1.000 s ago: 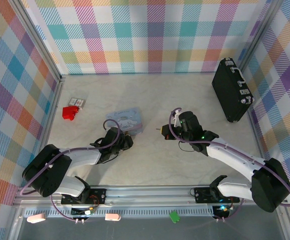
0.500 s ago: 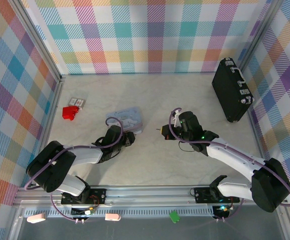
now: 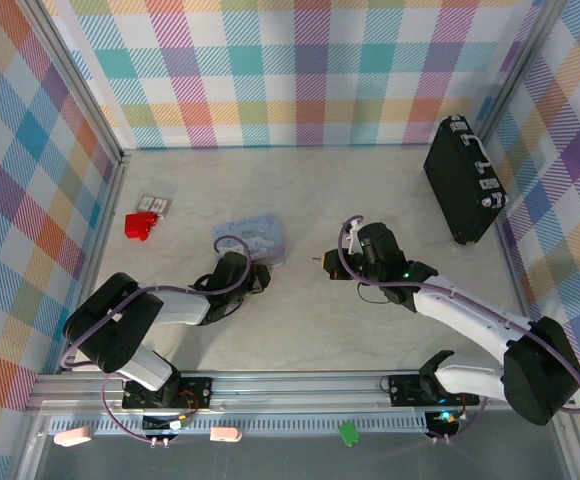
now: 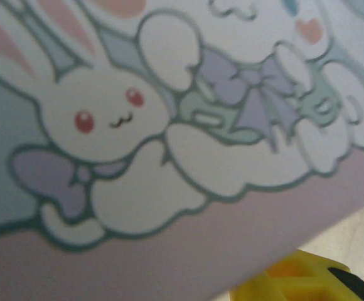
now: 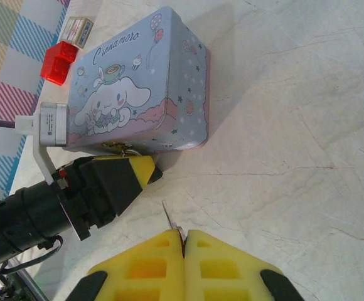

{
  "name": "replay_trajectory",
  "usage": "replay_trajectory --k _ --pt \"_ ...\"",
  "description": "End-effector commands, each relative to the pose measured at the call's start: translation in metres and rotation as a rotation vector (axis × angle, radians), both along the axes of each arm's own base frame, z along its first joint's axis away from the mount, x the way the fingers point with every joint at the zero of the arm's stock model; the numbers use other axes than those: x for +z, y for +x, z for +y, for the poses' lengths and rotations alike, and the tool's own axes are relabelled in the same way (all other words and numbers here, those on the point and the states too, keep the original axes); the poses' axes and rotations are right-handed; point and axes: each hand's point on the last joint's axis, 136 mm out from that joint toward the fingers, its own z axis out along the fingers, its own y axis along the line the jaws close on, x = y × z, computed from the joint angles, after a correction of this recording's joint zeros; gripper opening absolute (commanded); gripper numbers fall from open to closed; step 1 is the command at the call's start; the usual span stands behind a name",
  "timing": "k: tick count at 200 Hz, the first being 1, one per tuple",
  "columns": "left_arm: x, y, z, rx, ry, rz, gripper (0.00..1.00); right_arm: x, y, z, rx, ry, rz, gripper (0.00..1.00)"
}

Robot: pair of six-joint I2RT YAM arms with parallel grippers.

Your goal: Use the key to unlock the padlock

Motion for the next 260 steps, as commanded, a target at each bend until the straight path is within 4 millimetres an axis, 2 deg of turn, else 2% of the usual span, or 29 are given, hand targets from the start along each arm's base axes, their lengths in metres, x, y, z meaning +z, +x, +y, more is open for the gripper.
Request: replay_trajectory --k 1,88,114,174,218,260 --pt "0.006 0.013 -0.007 0.002 -0.017 -0.037 0.38 0.013 0.000 0.001 0.006 0.026 -0.016 0.00" --pt "0.010 0.009 -0.002 0.005 0.007 -0.025 0.23 0.009 -0.001 0.001 0.002 0.024 0.002 0.00" --pt "0.015 0.005 0.001 -0.004 0.033 -0.014 0.20 0.001 -0.001 0.003 -0.004 0.032 0.036 0.00" --pt "0.028 0.001 -0.011 -0.104 0.118 0.107 0.14 -0.019 -0.003 0.013 -0.017 0.098 0.134 0.00" --pt "0.034 0.000 -0.024 -0.160 0.143 0.222 0.12 -0.023 -0.005 0.025 0.010 0.154 0.167 0.00" --pt "0.035 0.004 -0.030 -0.141 0.131 0.270 0.11 -0.028 -0.003 0.034 0.029 0.156 0.175 0.00"
